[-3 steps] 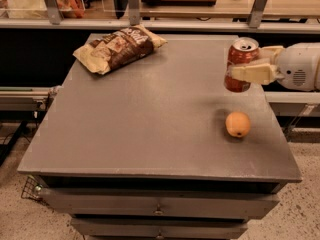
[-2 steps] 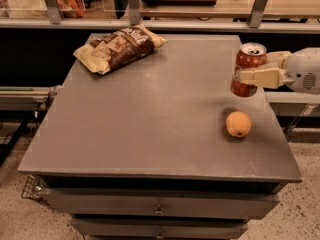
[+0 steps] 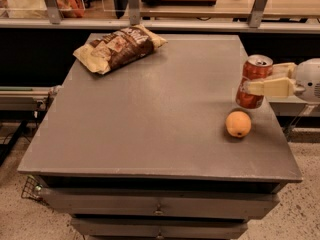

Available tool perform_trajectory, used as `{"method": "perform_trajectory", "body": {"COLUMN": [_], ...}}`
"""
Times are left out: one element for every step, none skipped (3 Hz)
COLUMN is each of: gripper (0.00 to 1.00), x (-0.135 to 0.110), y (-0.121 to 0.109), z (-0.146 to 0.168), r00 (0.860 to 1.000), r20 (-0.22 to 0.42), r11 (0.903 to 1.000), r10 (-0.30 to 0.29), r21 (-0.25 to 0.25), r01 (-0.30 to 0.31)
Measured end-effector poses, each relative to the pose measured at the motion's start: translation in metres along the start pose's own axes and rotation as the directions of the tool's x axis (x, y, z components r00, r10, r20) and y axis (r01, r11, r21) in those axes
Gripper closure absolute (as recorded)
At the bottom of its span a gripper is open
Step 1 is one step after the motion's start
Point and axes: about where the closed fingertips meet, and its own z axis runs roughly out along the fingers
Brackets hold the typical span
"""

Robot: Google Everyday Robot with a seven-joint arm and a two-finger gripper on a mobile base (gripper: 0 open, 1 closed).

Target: Move coke can near orange

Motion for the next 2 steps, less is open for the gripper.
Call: {"method": "perform_trajectory", "body": {"gripper": [0.55, 0.32], "x": [0.0099, 0.0188], "y": [0.0067, 0.0122], "z": [-0.0008, 0.0008], "r00": [1.0, 0.999], "r20": [-0.003, 0.005], "r11": [0.9986, 0.9972], "r10": [0.028, 0.041], "r21": [-0.045, -0.063], "r01": [-0.028, -0.041]}}
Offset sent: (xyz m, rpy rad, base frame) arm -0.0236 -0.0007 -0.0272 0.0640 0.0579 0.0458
